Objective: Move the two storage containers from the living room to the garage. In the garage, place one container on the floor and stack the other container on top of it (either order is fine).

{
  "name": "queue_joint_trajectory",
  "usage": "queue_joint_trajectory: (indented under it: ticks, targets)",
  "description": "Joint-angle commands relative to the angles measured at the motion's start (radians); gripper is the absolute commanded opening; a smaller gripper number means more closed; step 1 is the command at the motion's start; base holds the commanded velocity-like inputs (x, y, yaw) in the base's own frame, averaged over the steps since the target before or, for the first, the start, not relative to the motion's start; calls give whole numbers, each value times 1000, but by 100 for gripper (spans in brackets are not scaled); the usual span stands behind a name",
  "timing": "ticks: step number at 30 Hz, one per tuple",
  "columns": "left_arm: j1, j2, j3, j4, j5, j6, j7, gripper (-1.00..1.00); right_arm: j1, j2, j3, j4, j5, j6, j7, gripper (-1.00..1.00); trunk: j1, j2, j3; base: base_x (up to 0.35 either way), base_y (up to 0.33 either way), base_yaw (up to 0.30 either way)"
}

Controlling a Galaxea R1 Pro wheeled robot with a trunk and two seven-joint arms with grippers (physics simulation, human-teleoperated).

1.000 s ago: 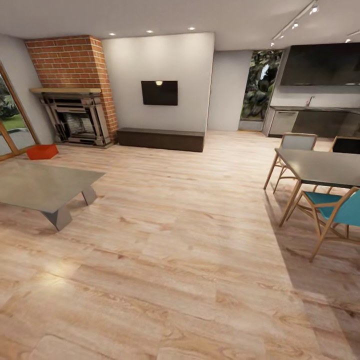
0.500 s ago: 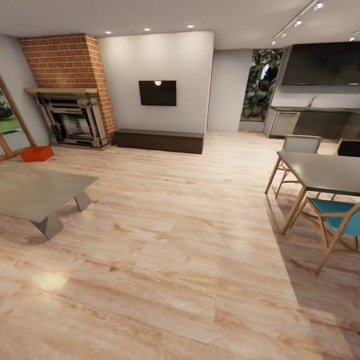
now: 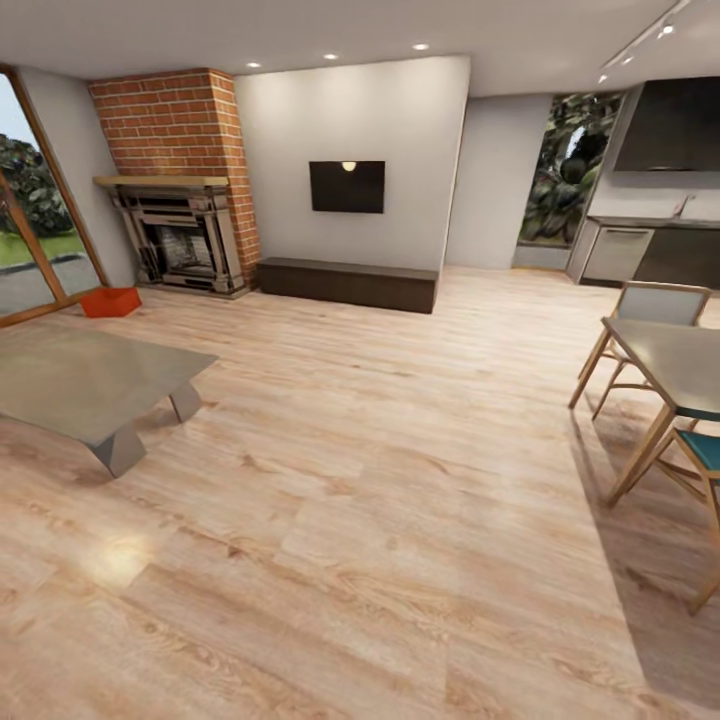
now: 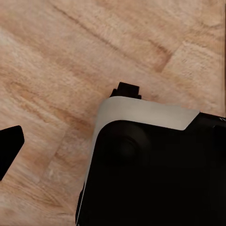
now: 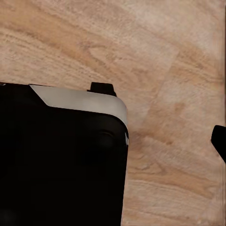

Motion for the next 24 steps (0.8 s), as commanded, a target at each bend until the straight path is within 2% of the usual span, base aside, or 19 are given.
queue_joint_trajectory:
  ticks: [1, 7, 24]
  targets:
    - [-1, 0, -8, 1, 9, -3, 3, 100, 0, 0, 8, 0, -10, -3, -2, 100, 1, 0, -1, 322, -92, 216]
    - [-1, 0, -8, 1, 9, -4, 3, 100, 0, 0, 8, 0, -10, -2, -2, 100, 1, 0, -1, 322, -92, 76]
    - [-1, 0, -8, 0, 9, -3, 3, 100, 0, 0, 8, 0, -10, -3, -2, 100, 1, 0, -1, 322, -92, 1]
